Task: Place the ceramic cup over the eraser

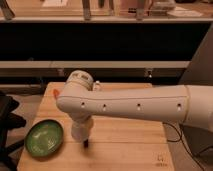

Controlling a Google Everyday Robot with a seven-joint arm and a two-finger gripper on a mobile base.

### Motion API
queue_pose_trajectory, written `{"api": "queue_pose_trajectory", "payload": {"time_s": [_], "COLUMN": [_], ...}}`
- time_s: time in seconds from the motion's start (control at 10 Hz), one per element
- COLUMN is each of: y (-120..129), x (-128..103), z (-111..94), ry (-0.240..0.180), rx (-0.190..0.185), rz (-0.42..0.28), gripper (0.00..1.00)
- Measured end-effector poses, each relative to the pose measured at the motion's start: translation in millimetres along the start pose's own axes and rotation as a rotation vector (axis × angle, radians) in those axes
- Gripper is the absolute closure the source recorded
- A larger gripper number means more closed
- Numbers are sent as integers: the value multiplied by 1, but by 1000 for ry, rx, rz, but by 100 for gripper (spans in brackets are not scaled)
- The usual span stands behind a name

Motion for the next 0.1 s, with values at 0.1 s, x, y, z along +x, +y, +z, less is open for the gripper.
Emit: {"api": "queue_pose_trajectory", "payload": {"time_s": [0.1], "y": [4], "x": [2], "z": [4], "ry": [-10], "rx": [2], "rz": [10], "gripper": [99]}}
